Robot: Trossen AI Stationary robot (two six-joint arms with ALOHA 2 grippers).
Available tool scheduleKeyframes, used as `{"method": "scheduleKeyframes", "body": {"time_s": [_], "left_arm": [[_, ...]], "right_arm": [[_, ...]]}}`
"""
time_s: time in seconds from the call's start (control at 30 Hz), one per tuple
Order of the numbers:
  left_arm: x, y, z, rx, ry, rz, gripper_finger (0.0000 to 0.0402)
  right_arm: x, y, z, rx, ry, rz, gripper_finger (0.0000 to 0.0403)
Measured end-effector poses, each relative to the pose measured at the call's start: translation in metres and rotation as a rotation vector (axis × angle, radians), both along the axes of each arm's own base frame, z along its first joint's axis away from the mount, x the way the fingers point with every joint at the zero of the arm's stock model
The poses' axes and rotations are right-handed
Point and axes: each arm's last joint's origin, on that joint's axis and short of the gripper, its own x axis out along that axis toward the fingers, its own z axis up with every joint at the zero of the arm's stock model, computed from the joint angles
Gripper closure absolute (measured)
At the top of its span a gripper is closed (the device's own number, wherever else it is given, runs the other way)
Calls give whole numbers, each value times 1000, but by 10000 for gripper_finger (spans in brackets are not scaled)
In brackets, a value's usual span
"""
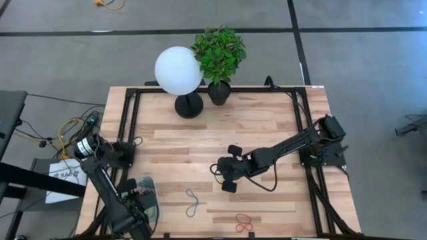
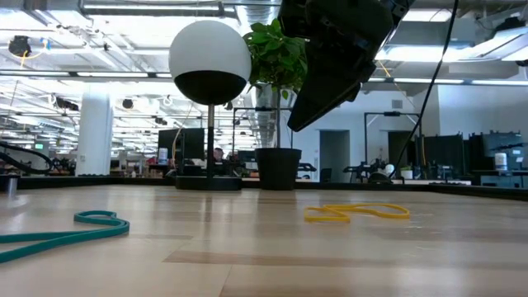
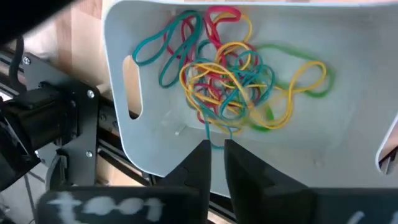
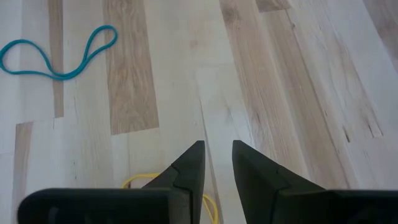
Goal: Pick and place items into bin
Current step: Put the yellow rubber band into the gray bin
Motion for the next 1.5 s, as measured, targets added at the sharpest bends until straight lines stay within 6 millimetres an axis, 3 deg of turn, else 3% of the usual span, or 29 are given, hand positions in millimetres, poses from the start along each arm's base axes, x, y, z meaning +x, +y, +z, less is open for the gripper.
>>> {"method": "scheduleKeyframes", "body": {"time_s": [0.13,0.23,0.5,0.6,0.8,0.9,1.0,1.1,1.27,1.37,1.5], "left_arm": [[0,0,0,2,-2,7,336],[1,1,0,0,8,-128,322],[14,6,14,144,-213,-344,315],[21,14,32,130,-286,-355,315],[23,47,88,139,-516,-395,315],[13,75,119,249,-696,-442,315],[1,102,135,386,-944,-350,315],[0,113,122,370,-1078,-232,315],[14,115,53,363,-1067,-245,315],[25,120,12,298,-1039,-241,315],[48,127,-21,87,-1143,-300,315]], "right_arm": [[0,0,0,0,0,0,326],[0,0,0,-4,4,4,326],[-16,-5,4,-46,127,11,326],[-30,-10,13,-60,200,-4,326],[-70,-16,55,-100,230,-43,326],[-92,-14,77,-209,169,-49,326],[-110,-9,77,-324,-23,-162,326],[-121,-2,50,-293,-152,-210,326],[-128,8,-6,-102,-171,-117,326],[-122,12,-19,102,-133,-76,326],[-110,20,-27,278,-113,6,326]]}}
